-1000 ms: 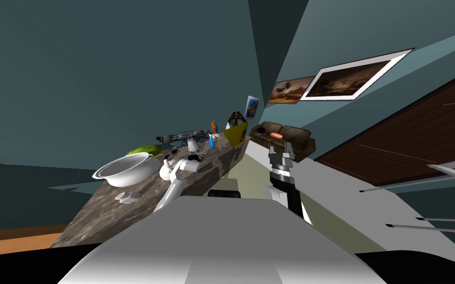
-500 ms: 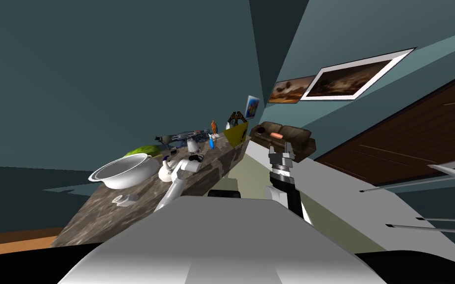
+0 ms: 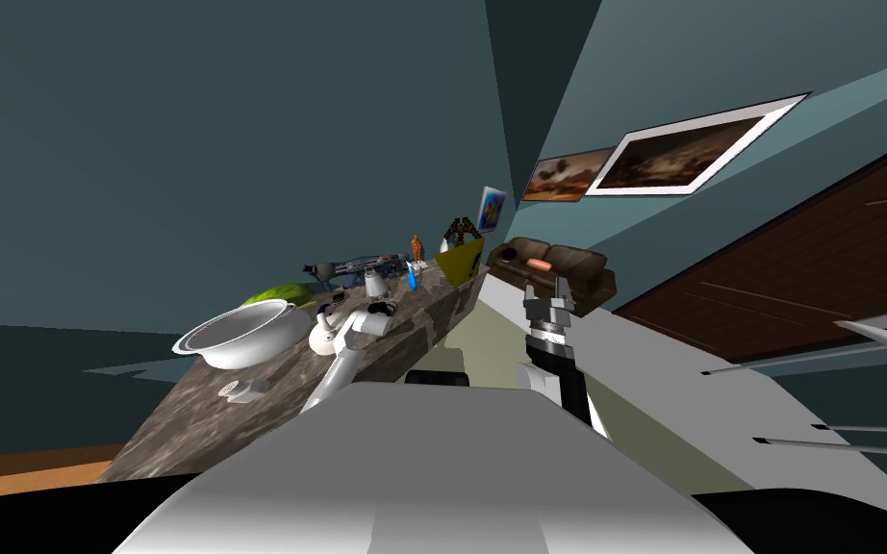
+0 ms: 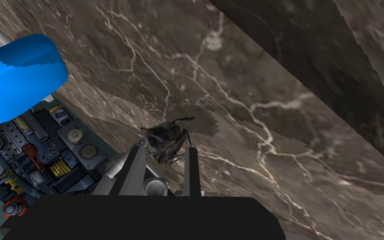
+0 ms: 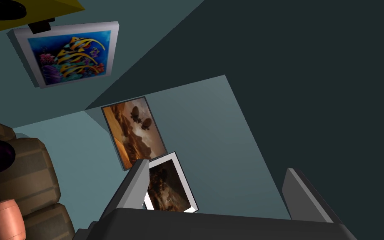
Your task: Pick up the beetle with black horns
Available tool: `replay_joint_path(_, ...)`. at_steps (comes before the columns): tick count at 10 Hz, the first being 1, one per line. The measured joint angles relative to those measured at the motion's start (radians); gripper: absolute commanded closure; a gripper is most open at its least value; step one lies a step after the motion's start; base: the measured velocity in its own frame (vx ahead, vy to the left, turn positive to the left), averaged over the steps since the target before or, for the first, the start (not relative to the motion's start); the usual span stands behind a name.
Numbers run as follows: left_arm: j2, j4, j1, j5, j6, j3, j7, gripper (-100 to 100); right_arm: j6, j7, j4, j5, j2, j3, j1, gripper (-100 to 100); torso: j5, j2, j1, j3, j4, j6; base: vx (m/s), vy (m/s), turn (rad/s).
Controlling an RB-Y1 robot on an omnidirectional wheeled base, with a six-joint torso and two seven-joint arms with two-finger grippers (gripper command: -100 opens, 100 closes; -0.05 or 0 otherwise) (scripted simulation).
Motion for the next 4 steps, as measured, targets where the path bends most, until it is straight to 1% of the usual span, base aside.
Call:
replay_joint_path(3,0.004,-0.063,0.01,0.005,0.053,-0.002,-0.005,100,0.0,0.0,0.0,0.0,0.0,0.0,0.0,0,0.0,0.003,-0.002,0.002,0.001,0.0,-0.031,-0.014,0.011)
replay_joint_path(4,0.004,-0.066,0.01,0.005,0.057,-0.002,-0.005,0,0.0,0.0,0.0,0.0,0.0,0.0,0.0,0,0.0,0.002,-0.001,0.001,0.0,0.0,0.0,0.0,0.0)
